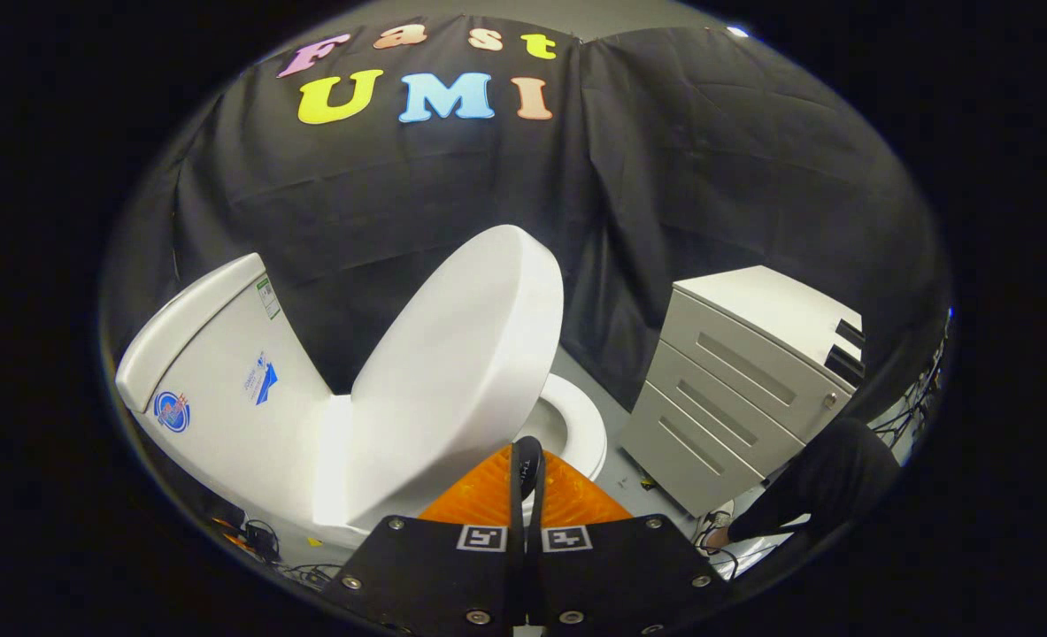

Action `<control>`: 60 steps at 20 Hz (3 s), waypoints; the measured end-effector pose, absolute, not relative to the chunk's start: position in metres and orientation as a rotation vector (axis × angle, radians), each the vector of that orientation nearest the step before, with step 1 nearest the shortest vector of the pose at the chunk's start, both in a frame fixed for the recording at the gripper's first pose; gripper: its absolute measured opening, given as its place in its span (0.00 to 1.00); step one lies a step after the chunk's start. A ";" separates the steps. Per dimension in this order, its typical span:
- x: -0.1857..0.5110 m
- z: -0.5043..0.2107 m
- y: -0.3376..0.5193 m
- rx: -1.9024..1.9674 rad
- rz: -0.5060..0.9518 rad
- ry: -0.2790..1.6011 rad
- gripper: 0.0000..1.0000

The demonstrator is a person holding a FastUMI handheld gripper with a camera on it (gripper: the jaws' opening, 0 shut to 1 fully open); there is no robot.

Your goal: Open the toilet lid.

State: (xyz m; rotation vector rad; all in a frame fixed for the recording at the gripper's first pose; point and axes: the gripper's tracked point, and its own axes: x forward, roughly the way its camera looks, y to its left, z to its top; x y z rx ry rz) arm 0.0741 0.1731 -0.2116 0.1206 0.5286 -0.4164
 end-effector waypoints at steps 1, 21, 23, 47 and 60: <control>0.074 -0.210 0.175 0.109 -0.417 0.524 0.00; 0.080 -0.157 0.246 -0.096 -0.404 0.407 0.00; 0.080 -0.153 0.254 -0.117 -0.390 0.397 0.00; 0.092 -0.118 0.375 -0.319 -0.074 0.317 0.00; 0.099 -0.118 0.432 -0.474 0.043 0.272 0.00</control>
